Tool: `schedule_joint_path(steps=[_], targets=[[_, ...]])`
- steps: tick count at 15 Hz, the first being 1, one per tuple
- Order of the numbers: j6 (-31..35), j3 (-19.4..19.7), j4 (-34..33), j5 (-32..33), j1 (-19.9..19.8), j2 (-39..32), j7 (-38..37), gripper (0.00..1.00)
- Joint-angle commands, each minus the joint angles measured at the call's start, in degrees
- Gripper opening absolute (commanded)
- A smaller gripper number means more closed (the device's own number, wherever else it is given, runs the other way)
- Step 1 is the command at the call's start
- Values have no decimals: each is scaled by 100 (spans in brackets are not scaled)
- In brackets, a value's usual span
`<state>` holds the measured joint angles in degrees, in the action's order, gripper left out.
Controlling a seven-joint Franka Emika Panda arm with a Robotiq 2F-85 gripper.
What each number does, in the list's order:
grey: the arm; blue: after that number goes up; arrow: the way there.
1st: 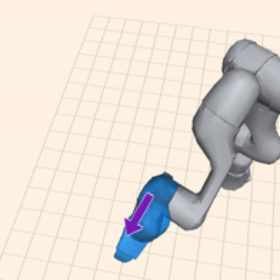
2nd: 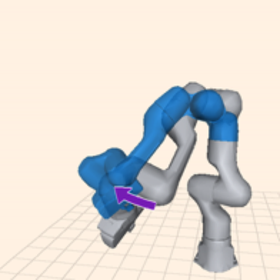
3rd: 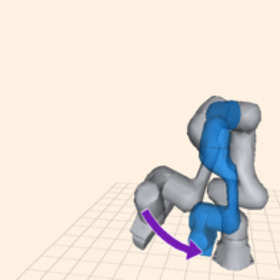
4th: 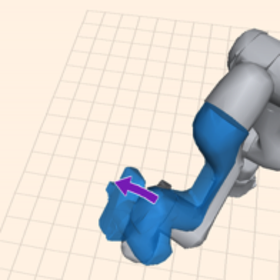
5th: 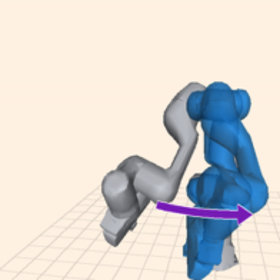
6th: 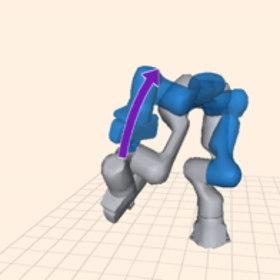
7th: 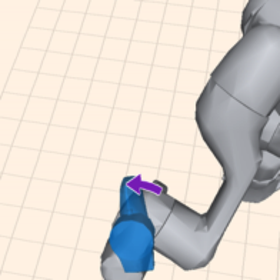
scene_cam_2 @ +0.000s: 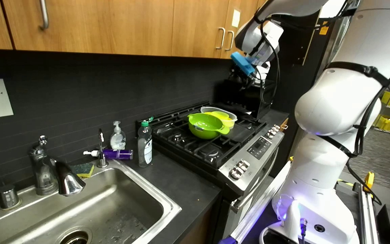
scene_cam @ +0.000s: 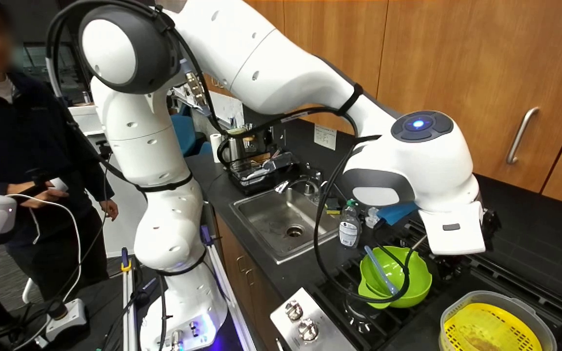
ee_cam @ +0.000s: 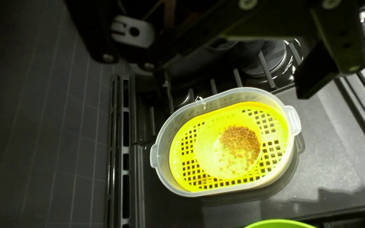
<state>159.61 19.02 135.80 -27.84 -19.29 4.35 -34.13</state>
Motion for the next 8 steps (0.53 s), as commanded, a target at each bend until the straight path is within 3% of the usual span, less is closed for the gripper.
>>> schedule_joint_path(steps=[1,4,8], targets=[[-117,-13,-260,673,-151,-228,-771,100],[-341,-11,-351,983,-146,-257,-1199,100],[-817,-2,-468,924,-89,-305,-1324,100]])
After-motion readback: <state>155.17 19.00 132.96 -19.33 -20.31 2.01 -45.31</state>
